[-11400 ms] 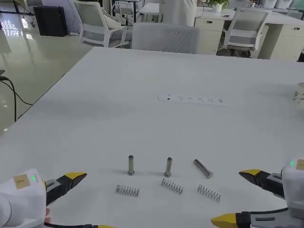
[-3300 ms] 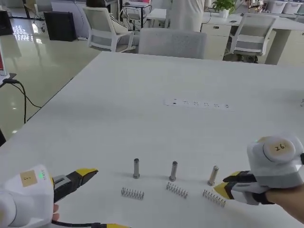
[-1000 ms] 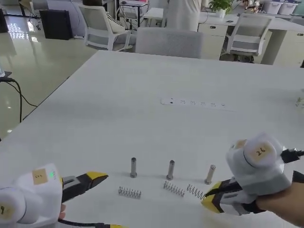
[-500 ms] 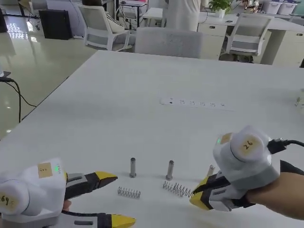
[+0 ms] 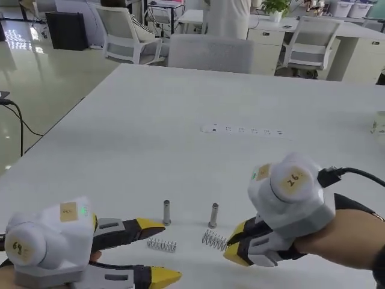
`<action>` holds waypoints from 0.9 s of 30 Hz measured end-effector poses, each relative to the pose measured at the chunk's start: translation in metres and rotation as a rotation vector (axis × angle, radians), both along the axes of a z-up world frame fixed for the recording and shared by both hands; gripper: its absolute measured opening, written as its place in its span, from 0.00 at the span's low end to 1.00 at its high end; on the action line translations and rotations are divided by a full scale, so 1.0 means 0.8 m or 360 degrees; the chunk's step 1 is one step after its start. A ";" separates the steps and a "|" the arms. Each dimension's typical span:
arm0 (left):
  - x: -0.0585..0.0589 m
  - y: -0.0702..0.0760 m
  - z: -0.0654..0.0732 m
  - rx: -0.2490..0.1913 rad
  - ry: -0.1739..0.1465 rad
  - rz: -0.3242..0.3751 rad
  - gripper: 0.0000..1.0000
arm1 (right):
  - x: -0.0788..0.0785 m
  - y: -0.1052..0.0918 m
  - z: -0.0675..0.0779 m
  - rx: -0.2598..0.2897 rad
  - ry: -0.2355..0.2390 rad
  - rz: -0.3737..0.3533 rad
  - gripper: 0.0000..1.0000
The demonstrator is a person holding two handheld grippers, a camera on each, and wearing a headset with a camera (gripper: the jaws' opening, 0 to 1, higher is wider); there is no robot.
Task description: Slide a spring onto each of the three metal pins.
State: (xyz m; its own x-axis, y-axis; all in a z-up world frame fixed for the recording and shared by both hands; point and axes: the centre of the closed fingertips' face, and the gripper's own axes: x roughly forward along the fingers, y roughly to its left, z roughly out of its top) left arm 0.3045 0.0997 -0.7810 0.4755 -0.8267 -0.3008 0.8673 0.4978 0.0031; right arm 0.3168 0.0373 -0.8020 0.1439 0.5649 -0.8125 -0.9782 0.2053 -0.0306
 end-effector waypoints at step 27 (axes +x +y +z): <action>-0.009 -0.013 -0.006 0.0057 0.0022 -0.0087 0.21 | -0.025 0.033 0.005 -0.0056 -0.0007 0.0260 0.08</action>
